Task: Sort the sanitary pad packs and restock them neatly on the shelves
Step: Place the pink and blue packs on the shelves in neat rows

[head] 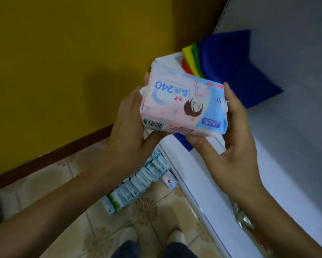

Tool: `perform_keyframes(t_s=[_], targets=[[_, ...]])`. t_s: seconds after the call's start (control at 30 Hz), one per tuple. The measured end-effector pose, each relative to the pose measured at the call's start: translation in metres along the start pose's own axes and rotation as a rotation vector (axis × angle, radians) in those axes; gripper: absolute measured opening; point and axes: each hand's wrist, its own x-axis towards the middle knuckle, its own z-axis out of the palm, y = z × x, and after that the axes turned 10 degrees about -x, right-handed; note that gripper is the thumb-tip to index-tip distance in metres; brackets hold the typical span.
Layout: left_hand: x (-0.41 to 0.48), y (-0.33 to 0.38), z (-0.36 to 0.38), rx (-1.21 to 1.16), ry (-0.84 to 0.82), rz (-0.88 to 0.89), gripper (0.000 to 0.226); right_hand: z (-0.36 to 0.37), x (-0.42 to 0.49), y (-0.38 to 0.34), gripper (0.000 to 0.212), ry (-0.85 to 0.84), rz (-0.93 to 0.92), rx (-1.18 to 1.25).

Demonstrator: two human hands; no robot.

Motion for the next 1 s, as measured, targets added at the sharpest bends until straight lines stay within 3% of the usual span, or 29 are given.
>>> perform_keyframes(t_s=[0.13, 0.23, 0.33, 0.5, 0.8, 0.87, 1.0], targets=[[0.014, 0.108, -0.029, -0.082, -0.055, 0.144, 0.088, -0.054, -0.007, -0.101, 0.078, 0.146, 0.061, -0.004], [0.025, 0.183, -0.028, -0.056, 0.026, 0.317, 0.079, -0.096, -0.014, -0.143, 0.072, 0.353, -0.008, -0.218], [0.033, 0.249, -0.006, -0.132, -0.057, 0.475, 0.075, -0.145, -0.025, -0.17, 0.069, 0.563, -0.088, -0.459], [0.025, 0.346, 0.071, -0.325, -0.293, 0.579, 0.092, -0.246, -0.074, -0.195, 0.073, 0.839, -0.14, -0.689], [-0.056, 0.489, 0.254, -0.347, -0.532, 0.79, 0.084, -0.407, -0.218, -0.204, 0.08, 1.096, 0.061, -0.741], [-0.074, 0.506, 0.29, -0.365, -0.593, 0.762, 0.079, -0.437, -0.249, -0.197, 0.077, 1.111, 0.122, -0.661], [-0.1, 0.52, 0.345, -0.49, -0.693, 0.484, 0.06, -0.483, -0.291, -0.175, 0.077, 1.047, 0.163, -0.585]])
